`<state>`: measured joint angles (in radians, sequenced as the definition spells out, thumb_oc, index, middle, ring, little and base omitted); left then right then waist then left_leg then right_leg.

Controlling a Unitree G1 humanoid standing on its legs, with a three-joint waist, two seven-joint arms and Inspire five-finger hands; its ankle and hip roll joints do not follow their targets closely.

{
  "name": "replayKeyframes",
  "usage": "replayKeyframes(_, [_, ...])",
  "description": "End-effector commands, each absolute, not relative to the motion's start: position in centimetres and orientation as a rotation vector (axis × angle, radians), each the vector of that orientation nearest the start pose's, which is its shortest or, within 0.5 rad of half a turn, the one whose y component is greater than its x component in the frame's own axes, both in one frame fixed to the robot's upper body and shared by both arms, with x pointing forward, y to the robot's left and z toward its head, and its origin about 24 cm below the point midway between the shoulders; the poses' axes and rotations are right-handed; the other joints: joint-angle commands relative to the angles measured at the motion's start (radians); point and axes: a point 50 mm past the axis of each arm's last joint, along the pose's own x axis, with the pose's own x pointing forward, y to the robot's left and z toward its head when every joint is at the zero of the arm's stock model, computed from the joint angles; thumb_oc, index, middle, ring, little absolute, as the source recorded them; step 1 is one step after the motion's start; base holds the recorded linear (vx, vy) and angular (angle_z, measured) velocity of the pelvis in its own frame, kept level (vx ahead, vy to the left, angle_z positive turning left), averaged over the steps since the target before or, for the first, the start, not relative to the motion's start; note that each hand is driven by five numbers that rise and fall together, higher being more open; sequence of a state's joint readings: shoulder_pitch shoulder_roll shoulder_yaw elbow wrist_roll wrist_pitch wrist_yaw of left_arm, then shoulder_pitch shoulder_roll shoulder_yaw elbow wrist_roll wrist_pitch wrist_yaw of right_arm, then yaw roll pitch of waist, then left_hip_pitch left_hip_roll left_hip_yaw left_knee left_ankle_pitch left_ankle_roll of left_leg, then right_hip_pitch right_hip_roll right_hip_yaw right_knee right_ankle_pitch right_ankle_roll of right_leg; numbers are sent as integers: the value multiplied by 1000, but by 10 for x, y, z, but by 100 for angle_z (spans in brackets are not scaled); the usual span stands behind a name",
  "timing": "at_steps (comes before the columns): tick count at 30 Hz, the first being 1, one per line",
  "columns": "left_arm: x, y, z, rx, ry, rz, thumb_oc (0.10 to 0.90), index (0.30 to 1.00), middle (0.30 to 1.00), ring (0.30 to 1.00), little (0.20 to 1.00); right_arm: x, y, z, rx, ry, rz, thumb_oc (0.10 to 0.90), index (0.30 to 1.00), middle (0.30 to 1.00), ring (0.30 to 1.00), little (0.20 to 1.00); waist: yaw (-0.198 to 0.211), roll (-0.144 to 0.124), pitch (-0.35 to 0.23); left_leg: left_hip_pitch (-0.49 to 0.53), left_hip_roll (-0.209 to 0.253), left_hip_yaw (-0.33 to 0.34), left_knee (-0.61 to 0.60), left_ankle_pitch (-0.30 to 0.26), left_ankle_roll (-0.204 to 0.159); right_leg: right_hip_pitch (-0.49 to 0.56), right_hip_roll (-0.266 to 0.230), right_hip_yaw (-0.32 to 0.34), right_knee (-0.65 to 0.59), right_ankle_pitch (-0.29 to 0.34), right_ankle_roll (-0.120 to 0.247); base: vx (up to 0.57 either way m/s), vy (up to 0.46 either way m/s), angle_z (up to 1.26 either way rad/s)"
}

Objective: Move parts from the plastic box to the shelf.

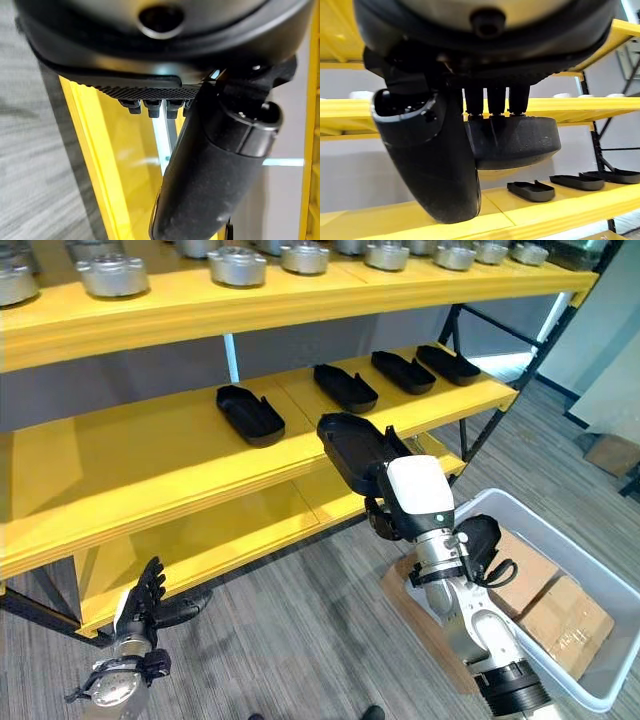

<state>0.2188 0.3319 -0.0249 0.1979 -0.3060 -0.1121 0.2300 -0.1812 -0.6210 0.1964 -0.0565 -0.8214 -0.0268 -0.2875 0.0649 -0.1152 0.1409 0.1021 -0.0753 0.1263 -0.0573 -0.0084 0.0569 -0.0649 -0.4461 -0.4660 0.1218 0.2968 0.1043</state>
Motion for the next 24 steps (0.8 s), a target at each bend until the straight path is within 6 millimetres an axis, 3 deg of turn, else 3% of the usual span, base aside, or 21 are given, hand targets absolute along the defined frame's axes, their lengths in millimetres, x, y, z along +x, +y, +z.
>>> replayKeyframes(1, [210, 248, 17, 112, 49, 306, 900, 1000, 1000, 1000, 1000, 295, -191, 195, -1389, -765, -254, 400, 300, 300, 300, 300, -10, 15, -26, -33, 43, -41, -30, -30, -1, 22, 26, 199, 64, -7, 107, 64, 111, 47])
replayKeyframes(2, [209, 249, 15, 120, 59, 302, 900, 1000, 1000, 1000, 1000, 294, -192, 193, -1388, -763, -244, 400, 300, 300, 300, 300, -26, 27, -16, -26, 42, -77, -30, -28, 6, -15, 116, 326, 112, -65, 82, 34, 65, 30])
replayKeyframes(3, [210, 249, 15, 120, 59, 301, 900, 1000, 1000, 1000, 1000, 294, -192, 193, -1388, -764, -245, 400, 300, 300, 300, 300, -24, 27, -17, -30, 42, -74, -30, -24, 6, -22, 117, 329, 114, -63, 79, 87, 93, 12])
replayKeyframes(4, [210, 249, 13, 128, 69, 295, 900, 1000, 1000, 1000, 1000, 292, -194, 193, -1383, -766, -242, 400, 300, 300, 300, 300, -39, 35, -17, -30, 45, -96, -30, -21, 9, -48, 200, 399, 138, -129, 51, 51, 41, 9])
replayKeyframes(6, [209, 247, 12, 123, 78, 286, 900, 1000, 1000, 1000, 1000, 290, -197, 193, -1377, -766, -240, 400, 300, 300, 300, 300, -51, 47, -13, -26, 47, -118, -30, -22, 11, -103, 299, 438, 135, -205, 27, 106, 42, 32])
replayKeyframes(9, [210, 242, 10, 112, 86, 257, 900, 1000, 1000, 1000, 1000, 287, -198, 196, -1363, -790, -242, 400, 300, 300, 300, 300, -71, 50, 2, -7, 31, -156, -30, -35, 10, -198, 371, 437, 40, -165, 29, 157, -17, 28])
replayKeyframes(12, [214, 235, 9, 112, 86, 226, 900, 1000, 1000, 1000, 1000, 284, -197, 201, -1369, -818, -241, 400, 300, 300, 300, 300, -102, 40, 4, 33, 16, -203, -30, -58, 2, -219, 400, 442, -79, -103, 42, 272, -92, 80])
replayKeyframes(13, [216, 229, 9, 95, 80, 211, 900, 1000, 1000, 1000, 1000, 279, -203, 197, -1373, -798, -246, 400, 300, 300, 300, 300, -115, 26, -16, 44, 8, -223, -30, -66, -5, -161, 402, 470, -128, -86, 35, 354, -174, 100])
replayKeyframes(14, [216, 227, 9, 82, 74, 215, 900, 1000, 1000, 1000, 1000, 279, -203, 199, -1375, -808, -245, 400, 300, 300, 300, 300, -115, 30, -29, 48, 12, -219, -30, -71, -5, -152, 408, 471, -131, -84, 33, 297, -168, 120])
replayKeyframes(17, [218, 224, 10, 56, 67, 217, 900, 1000, 1000, 1000, 1000, 278, -205, 200, -1375, -812, -245, 400, 300, 300, 300, 300, -115, 40, -46, 59, 29, -222, -30, -75, -8, -139, 425, 474, -121, -95, 21, 208, -93, 48])
replayKeyframes(20, [220, 221, 10, 52, 65, 209, 900, 1000, 1000, 1000, 1000, 277, -205, 202, -1380, -823, -236, 400, 300, 300, 300, 300, -109, 47, -55, 78, 52, -217, -19, -87, -20, -119, 427, 437, -94, -135, 3, 180, -99, 0])
replayKeyframes(24, [226, 216, 12, 44, 60, 183, 900, 1000, 1000, 1000, 1000, 275, -213, 206, -1413, -823, -257, 400, 300, 300, 300, 300, -119, 54, -60, 57, 72, -236, 81, -113, -51, -92, 420, 395, -68, -187, -19, 178, -98, 16])
